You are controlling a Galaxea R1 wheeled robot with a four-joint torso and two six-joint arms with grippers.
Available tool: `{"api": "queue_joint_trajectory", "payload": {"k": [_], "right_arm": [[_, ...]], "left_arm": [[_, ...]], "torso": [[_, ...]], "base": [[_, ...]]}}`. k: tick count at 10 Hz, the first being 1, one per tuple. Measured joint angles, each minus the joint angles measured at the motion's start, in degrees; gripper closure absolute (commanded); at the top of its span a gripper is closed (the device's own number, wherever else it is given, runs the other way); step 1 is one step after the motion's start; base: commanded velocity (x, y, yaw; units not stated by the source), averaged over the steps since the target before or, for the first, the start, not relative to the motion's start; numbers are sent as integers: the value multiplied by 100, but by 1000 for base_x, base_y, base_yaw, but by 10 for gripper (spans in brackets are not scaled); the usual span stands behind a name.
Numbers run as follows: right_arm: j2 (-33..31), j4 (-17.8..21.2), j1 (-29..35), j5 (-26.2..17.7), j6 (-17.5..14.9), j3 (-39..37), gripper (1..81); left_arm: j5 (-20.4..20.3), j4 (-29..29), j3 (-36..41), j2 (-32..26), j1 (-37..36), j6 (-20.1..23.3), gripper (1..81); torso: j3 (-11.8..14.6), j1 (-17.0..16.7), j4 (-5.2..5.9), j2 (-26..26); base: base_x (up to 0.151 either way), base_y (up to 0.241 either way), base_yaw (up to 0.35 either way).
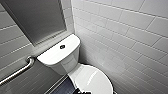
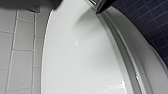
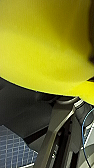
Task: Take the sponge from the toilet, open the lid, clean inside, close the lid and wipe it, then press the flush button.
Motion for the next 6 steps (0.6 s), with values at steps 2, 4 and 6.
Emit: {"api": "queue_joint_trajectory", "payload": {"k": [2,4,6], "right_arm": [[2,0,13,-20,0,-11,811],[2,0,22,-59,0,-28,811],[24,0,88,-133,1,-33,811]], "left_arm": [[-11,-10,-185,83,-7,-118,10],[-16,-11,-260,82,-33,-152,10],[-10,-11,-400,85,-29,-152,10]], "torso": [[0,0,0,0],[0,0,0,0],[0,0,0,0]], "base": [[0,0,0],[0,0,0],[0,0,0]]}}
